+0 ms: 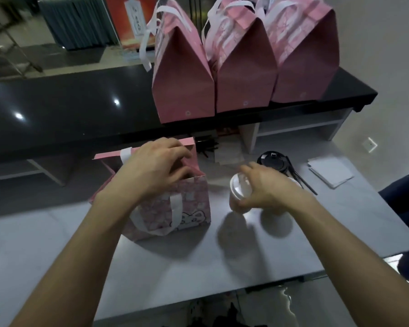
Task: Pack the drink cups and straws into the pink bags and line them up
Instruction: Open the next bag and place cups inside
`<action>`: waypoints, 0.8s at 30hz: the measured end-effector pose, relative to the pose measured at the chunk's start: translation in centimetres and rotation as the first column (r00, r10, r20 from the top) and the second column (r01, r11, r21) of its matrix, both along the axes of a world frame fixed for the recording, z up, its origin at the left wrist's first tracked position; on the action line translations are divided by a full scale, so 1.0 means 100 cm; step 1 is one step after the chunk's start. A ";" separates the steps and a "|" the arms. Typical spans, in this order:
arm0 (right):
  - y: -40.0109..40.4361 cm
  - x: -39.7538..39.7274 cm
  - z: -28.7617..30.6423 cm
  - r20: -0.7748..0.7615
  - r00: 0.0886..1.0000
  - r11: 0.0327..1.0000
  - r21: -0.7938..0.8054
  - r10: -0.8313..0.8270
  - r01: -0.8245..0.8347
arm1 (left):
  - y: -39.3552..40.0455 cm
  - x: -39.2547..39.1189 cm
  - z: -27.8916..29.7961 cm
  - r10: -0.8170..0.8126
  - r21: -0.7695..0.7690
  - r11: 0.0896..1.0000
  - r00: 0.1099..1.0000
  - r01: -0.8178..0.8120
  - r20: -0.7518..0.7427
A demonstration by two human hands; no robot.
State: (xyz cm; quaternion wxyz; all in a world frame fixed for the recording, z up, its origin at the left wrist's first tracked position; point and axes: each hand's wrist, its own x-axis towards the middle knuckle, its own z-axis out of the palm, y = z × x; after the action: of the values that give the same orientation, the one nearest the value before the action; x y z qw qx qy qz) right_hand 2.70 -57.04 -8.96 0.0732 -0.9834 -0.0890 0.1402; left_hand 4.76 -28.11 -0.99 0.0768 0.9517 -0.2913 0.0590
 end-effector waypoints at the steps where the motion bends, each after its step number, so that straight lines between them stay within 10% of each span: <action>1: 0.000 0.004 0.015 0.064 0.998 0.999 0.050 -0.008 0.005 | 0.007 0.000 0.003 0.036 -0.009 0.999 0.999 -0.035 0.013; 6: 0.019 0.021 0.097 0.371 0.921 0.899 0.435 -0.121 -0.057 | 0.057 -0.003 0.011 0.213 -0.003 0.977 0.976 -0.213 -0.037; 11: 0.064 0.029 0.138 0.366 0.906 0.640 0.753 -0.212 -0.154 | 0.089 -0.007 0.003 0.292 0.085 0.955 0.948 -0.283 -0.129; 24: 0.123 0.052 0.121 0.158 0.976 0.779 0.589 0.150 -0.216 | 0.123 0.027 -0.026 0.103 0.057 0.994 0.979 -0.095 -0.175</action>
State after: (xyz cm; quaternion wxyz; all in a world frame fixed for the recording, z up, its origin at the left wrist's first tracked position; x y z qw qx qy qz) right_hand 7.86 -44.78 3.18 0.3633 -0.9014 -0.2276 0.0605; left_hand 7.43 -15.80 -3.62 0.0764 0.9681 -0.2370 -0.0296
